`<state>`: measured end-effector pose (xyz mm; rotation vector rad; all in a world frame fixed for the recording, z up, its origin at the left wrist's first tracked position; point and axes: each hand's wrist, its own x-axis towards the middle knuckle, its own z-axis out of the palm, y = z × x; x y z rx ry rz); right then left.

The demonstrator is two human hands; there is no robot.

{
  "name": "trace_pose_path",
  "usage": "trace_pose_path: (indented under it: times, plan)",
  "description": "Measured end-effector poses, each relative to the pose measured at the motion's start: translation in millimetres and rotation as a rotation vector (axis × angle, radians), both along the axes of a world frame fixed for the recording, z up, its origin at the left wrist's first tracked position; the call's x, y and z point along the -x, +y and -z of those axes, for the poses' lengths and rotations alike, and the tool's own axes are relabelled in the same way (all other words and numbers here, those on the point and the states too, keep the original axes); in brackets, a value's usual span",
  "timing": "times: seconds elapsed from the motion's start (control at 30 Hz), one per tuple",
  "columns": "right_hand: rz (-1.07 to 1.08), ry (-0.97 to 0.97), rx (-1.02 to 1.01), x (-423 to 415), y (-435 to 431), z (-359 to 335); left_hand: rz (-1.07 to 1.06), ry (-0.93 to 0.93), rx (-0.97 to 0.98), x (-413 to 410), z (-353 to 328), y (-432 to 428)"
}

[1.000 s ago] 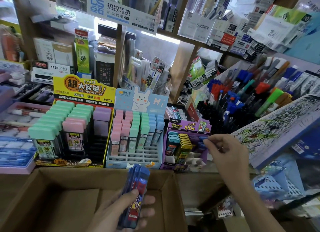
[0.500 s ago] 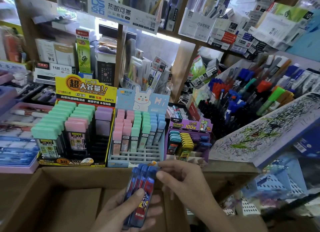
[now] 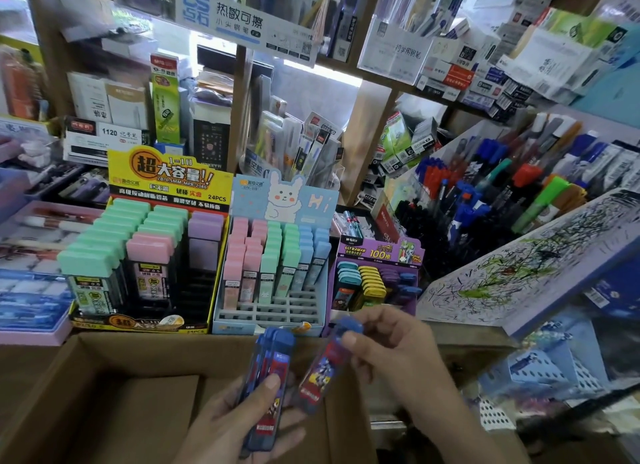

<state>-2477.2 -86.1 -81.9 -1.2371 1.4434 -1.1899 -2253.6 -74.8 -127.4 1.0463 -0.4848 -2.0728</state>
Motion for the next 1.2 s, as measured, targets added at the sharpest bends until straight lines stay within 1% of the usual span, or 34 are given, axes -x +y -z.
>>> trace_pose_path:
  times: [0.1, 0.23, 0.33, 0.53, 0.9, 1.03, 1.13, 1.2]
  plan:
    - [0.078, 0.115, 0.084, 25, 2, -18, 0.031, 0.007, -0.012, 0, -1, -1]
    - [0.190, 0.190, 0.212, 63, 0, -34, 0.036, -0.021, -0.014, 1, -2, -1]
    - [0.252, 0.319, 0.267, 90, -6, -38, 0.038, -0.044, -0.018, 3, -4, -1]
    - [0.304, 0.437, 0.290, 113, -22, -35, 0.034, -0.065, -0.063, 4, -7, 0]
    - [0.259, 0.570, 0.381, 105, -41, -26, 0.007, -0.043, -0.088, 5, -11, -1]
    - [0.262, 0.689, 0.339, 109, -48, -13, 0.006, -0.019, -0.088, 4, -11, -1]
    - [0.306, 0.779, 0.284, 109, -52, -2, 0.013, -0.006, -0.084, 3, -10, -3]
    - [0.336, 0.832, 0.291, 109, -53, 3, 0.014, -0.007, -0.081, 3, -9, -3]
